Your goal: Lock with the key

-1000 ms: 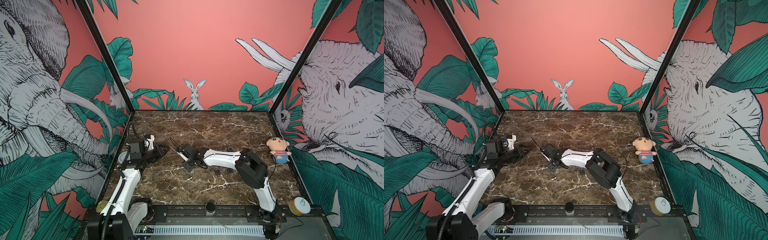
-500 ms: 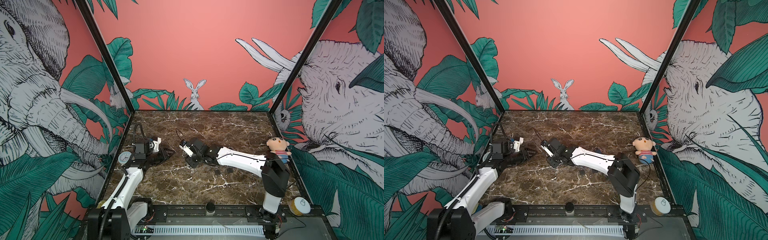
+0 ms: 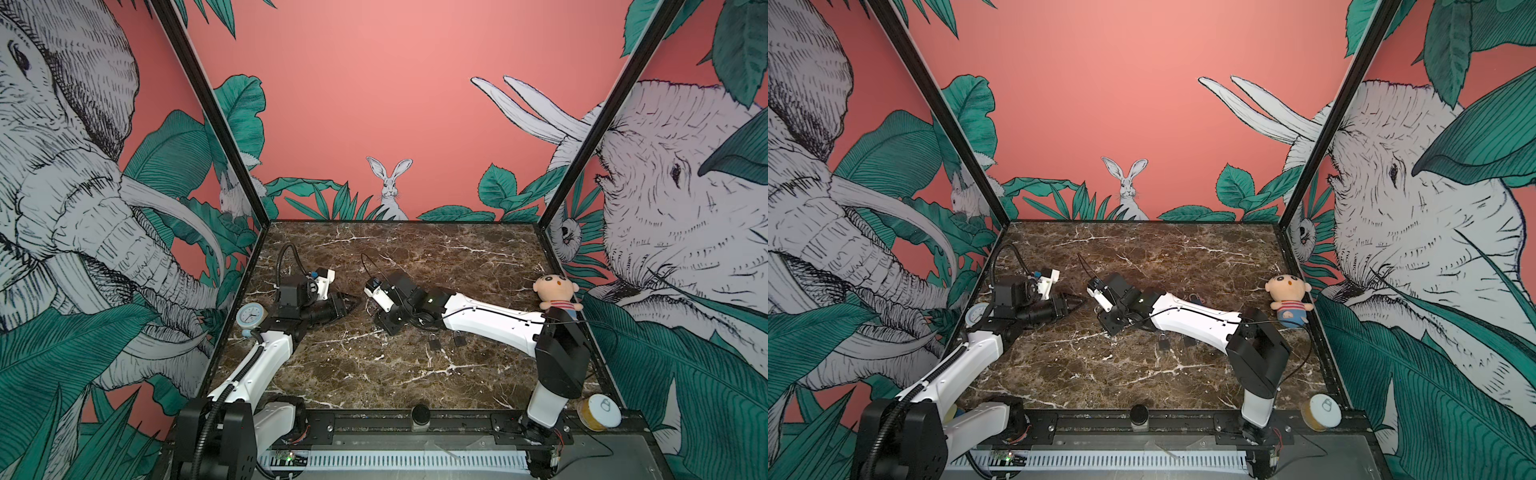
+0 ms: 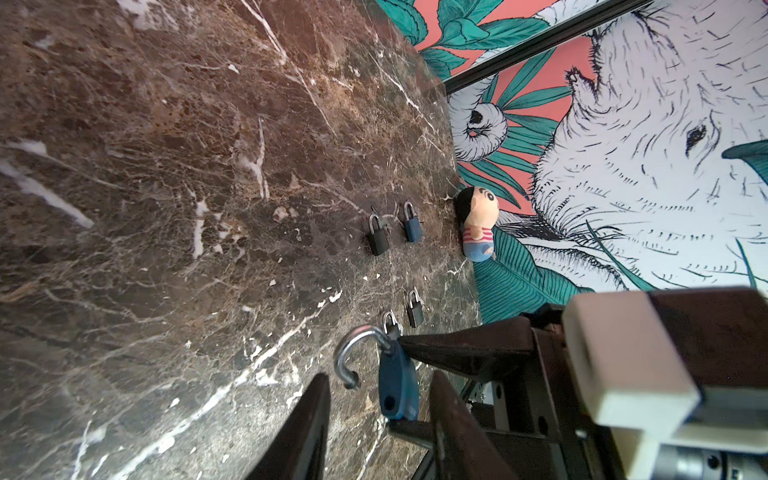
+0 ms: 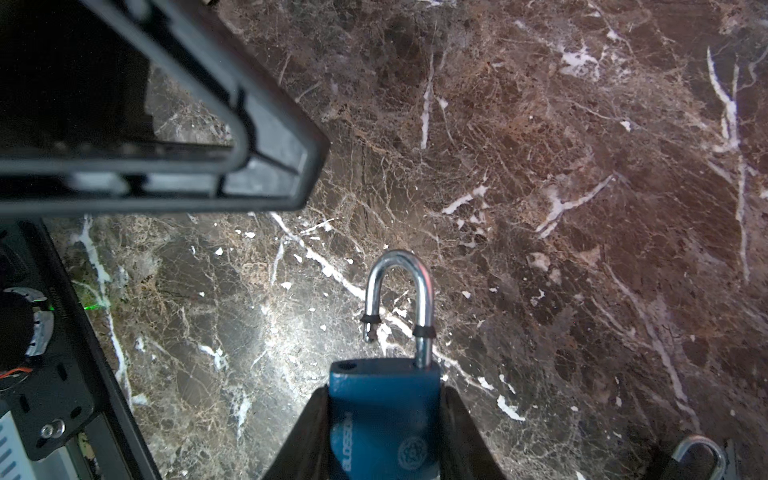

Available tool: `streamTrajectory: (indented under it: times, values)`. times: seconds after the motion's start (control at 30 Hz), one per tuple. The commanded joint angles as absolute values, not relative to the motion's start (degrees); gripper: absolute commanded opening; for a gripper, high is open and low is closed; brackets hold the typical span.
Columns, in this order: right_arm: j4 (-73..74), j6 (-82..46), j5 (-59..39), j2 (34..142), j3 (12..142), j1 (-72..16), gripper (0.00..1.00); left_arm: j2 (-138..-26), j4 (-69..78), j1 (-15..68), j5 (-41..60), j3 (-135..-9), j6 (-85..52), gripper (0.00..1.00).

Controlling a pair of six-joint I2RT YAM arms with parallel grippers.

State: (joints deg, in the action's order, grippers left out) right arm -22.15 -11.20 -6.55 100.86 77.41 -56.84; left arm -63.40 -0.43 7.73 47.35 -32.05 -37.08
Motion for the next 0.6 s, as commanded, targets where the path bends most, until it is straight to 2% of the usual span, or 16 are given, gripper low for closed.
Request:
streamTrajectory:
  times: [0.0, 0.57]
  values:
    - [-20.4, -12.6, -8.7, 97.6, 77.8, -56.4, 0.18, -64.4, 3.9, 8.1, 48.5, -30.6, -38.1, 0.42]
    - [-19.8, -13.9, -10.4, 97.6, 79.0, -55.6, 0.17, -71.4, 12.8, 12.3, 50.6, -31.0, -40.6, 0.42]
